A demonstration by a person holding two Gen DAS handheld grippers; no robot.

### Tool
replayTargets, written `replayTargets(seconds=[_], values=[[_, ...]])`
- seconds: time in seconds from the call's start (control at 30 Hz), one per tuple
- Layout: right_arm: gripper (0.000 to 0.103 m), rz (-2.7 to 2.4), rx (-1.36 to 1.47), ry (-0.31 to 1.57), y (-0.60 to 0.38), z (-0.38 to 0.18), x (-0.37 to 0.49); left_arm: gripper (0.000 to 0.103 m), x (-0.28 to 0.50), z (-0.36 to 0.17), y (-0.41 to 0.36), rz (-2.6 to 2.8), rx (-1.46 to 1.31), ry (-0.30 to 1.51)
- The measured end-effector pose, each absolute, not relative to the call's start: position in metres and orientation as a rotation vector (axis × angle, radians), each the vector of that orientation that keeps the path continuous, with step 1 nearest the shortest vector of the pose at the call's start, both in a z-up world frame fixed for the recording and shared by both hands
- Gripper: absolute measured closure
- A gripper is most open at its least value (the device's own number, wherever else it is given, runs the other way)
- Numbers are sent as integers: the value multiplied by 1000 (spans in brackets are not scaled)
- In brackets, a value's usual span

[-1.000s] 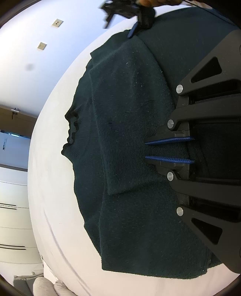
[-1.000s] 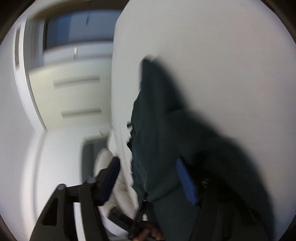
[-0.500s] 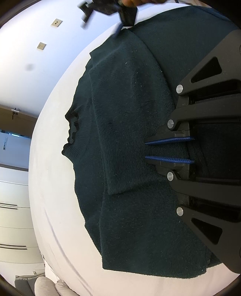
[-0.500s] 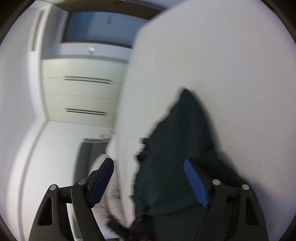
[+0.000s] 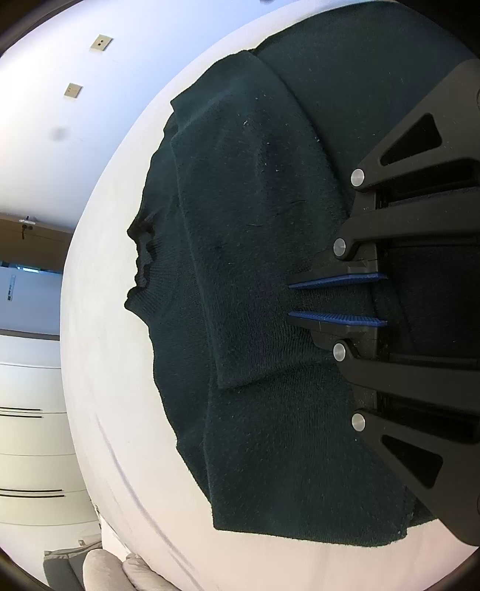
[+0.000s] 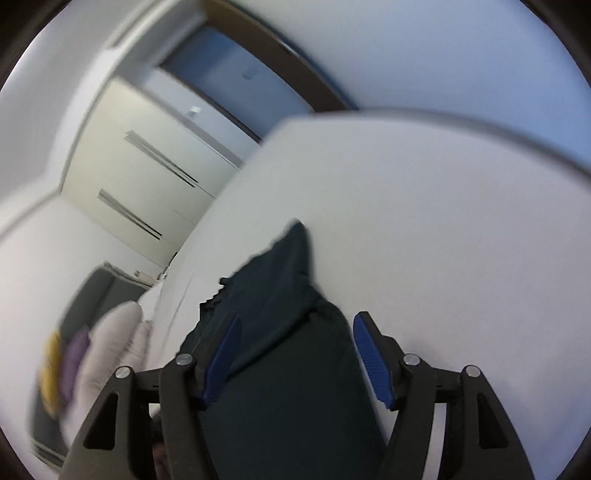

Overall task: Fold small clothes
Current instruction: 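Grasp the hem with both grippers and fold it up toward the collar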

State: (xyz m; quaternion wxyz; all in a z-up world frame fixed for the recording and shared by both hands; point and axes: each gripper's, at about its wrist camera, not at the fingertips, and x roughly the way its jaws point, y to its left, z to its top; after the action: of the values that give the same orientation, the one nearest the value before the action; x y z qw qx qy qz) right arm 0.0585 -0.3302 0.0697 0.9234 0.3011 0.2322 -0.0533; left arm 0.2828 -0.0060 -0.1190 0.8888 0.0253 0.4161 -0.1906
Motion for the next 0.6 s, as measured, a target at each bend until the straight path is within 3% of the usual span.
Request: replayTargets(seconds=[0.03,0.13,0.23,0.47,0.53,0.57,0.6], values=[[32,-124,561,450,-320,79,48,89,283,-119,-6,-396,53,866],[0,-169,385,283,-284,115,5,89,282,-115,-1,-402,24,874],[0,-220,287,117,-261,140,-28,89,270,-104,11,-383,-17,880],[0,-219,276,57,-252,167,-62,85,179,-62,32,-376,60,784],[0,-238,245,48,-247,171,-70,62,141,-48,41,-378,76,723],[0,-260,195,55,-240,172,-78,24,122,-43,44,-375,99,690],[0,-280,147,65,-234,173,-84,2,100,-38,47,-361,131,649]])
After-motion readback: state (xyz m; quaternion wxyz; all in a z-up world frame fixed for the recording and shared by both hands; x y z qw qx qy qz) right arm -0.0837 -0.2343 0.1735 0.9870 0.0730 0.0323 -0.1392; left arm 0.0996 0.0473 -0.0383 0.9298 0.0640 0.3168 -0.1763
